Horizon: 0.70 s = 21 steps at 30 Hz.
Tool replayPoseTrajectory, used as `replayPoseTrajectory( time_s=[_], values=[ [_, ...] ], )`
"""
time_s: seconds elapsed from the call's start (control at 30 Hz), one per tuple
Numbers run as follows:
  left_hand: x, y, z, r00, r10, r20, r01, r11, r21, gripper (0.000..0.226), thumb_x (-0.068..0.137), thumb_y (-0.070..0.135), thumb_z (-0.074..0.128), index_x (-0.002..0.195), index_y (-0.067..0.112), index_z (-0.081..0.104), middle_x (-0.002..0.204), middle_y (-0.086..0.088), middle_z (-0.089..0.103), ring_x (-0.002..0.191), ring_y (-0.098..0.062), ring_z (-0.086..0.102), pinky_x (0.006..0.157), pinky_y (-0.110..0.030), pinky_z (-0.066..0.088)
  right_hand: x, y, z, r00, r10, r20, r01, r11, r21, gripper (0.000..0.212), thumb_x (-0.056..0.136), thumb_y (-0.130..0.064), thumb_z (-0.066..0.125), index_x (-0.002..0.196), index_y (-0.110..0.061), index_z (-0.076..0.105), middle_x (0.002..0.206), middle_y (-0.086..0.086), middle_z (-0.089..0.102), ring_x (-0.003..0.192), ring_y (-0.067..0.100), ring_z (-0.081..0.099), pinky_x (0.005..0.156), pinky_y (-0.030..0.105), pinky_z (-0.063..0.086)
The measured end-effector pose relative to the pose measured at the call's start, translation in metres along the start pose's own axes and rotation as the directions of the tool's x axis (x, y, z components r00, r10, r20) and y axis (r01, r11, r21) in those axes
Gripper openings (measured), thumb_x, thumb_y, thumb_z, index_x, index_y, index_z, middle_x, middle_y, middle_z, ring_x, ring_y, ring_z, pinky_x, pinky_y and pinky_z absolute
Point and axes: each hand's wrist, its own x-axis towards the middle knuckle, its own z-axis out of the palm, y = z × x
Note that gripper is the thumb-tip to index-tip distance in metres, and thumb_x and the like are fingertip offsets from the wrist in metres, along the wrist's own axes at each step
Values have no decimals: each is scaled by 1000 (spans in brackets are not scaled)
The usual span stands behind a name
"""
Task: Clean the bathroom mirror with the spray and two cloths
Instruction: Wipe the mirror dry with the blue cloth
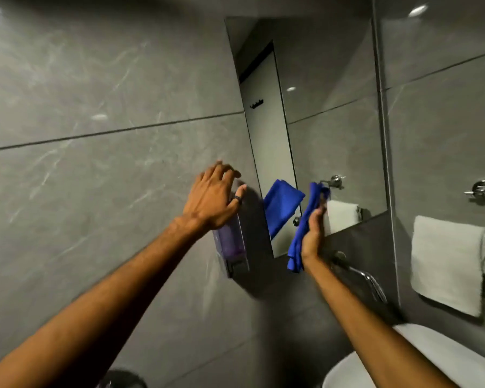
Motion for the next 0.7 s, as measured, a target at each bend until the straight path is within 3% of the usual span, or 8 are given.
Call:
replayPoseTrajectory(
  time_s=[0.07,0.13,0.17,0.33,0.5,0.57,0.7],
  values=[
    [36,-19,-2,997,77,27,-80,986,149,68,102,54,33,158,15,34,170,-10,25,162,-29,6,132,-48,5,18,21,23,950,-232,207,296,878,-375,49,107,-26,25,155,-25,16,165,-5,9,154,15,5,124,32,10],
    [66,-35,-1,994,99,44,-108,951,290,75,102,56,29,164,17,14,175,-9,7,162,-29,-6,131,-48,-9,28,50,37,829,-359,429,559,513,-652,56,103,-31,28,155,-24,9,166,5,8,154,26,-3,125,46,3],
    [75,-40,1,994,103,23,-105,937,334,76,102,57,26,165,19,8,175,-7,2,162,-29,-8,130,-49,-11,29,62,40,793,-381,475,601,364,-711,59,102,-36,29,156,-23,8,166,9,11,154,30,-2,125,49,3],
    [90,-55,29,964,202,-173,-93,864,495,77,100,60,17,165,19,11,175,-7,8,162,-29,3,130,-57,3,69,89,13,662,-431,613,724,159,-671,60,101,-44,22,157,-23,13,168,2,5,155,29,5,125,47,1],
    [95,-60,39,942,234,-240,-77,849,523,77,100,62,17,165,20,11,175,-7,9,162,-29,4,130,-54,-1,131,93,-57,767,-458,450,609,296,-736,60,99,-41,22,157,-25,13,167,3,12,155,25,8,125,45,8],
    [95,-59,40,940,234,-248,-72,846,528,78,100,62,15,165,19,10,175,-7,7,162,-29,3,130,-55,-1,162,85,-81,775,-471,420,595,322,-736,59,100,-39,22,157,-25,15,165,6,17,155,25,9,126,44,8],
    [97,-57,38,946,218,-241,-61,847,528,79,99,62,17,165,19,10,175,-8,6,162,-30,2,130,-58,3,214,70,-119,858,-449,249,454,436,-777,61,98,-37,23,154,-14,21,164,12,17,154,30,10,125,44,7]
  ],
)
